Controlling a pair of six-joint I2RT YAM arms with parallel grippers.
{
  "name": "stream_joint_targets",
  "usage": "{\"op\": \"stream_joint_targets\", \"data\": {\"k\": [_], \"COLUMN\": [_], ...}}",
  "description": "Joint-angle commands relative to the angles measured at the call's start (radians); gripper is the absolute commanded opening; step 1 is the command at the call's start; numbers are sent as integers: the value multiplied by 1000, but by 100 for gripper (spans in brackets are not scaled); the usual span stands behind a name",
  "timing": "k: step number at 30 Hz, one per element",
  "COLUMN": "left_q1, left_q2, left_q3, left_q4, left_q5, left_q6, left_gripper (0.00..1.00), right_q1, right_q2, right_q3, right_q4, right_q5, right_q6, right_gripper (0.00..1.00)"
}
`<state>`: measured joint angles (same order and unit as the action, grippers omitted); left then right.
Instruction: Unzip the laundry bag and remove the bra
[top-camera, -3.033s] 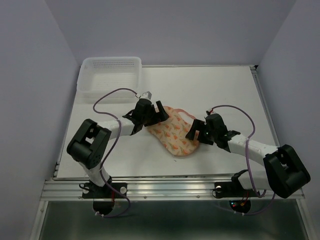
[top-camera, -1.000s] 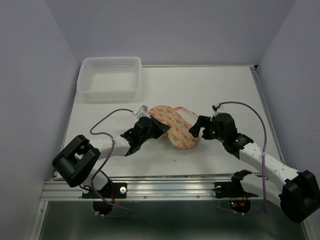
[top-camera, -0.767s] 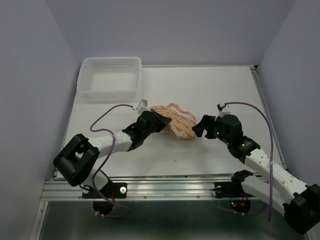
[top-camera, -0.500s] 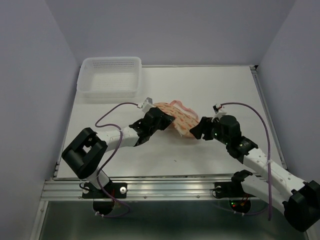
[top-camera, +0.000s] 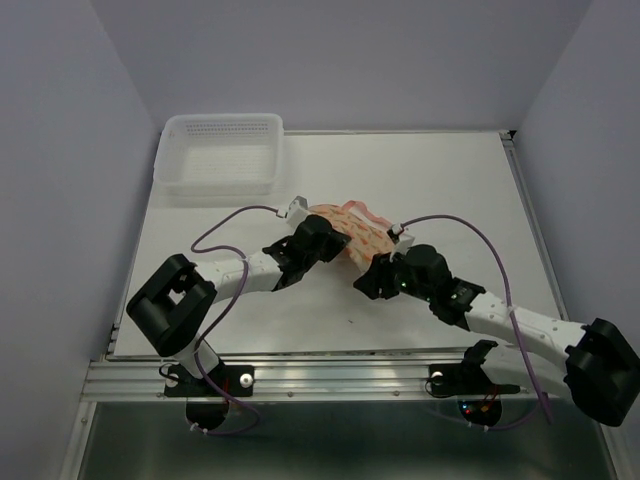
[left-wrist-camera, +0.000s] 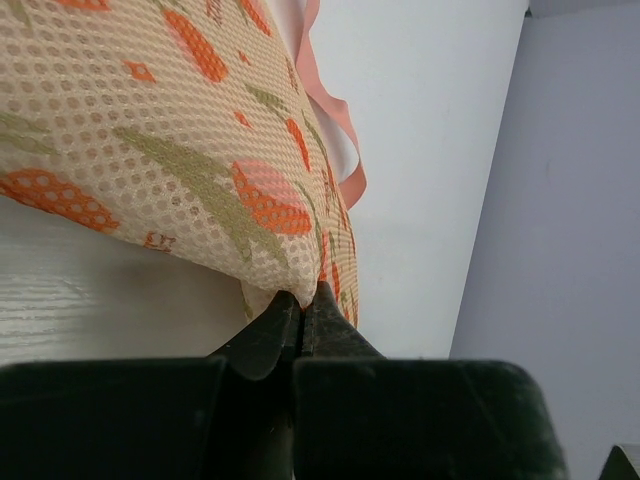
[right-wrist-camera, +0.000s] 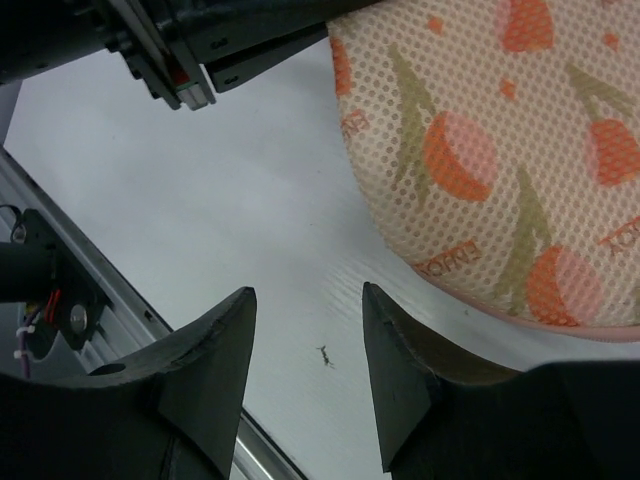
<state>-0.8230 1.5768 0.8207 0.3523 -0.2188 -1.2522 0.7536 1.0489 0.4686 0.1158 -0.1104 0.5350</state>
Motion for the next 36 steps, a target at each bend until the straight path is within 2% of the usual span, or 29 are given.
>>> {"op": "stream_joint_targets", "data": {"k": [1,5,7,16,26,36], "left_q1": [-2,-2,-4,-7,-15,-18], "left_q2": [-58,-72,-75,-89,-83,-80], "left_q3": [34,26,23,17,18,9], "left_q4": [16,14,14,13,11,7], "left_q5": [-42,-40,-40,-33,-30,-28], "left_q6": [-10,-18,-24,-36,-49,-56], "left_gripper": [0,0,0,0,0,0], "right_q1": [12,21,21,32,32,32], "right_q2": [25,59,83,102,134,96], "right_q3": [-45,-77,-90,-143,-108,-113], "right_q4": [122,203,252,421,464,508], "right_q5": [83,104,132,209,230,259], "right_q6": [22,42,43,30,17,28], "right_gripper": [51,41,41,45,47,45]}}
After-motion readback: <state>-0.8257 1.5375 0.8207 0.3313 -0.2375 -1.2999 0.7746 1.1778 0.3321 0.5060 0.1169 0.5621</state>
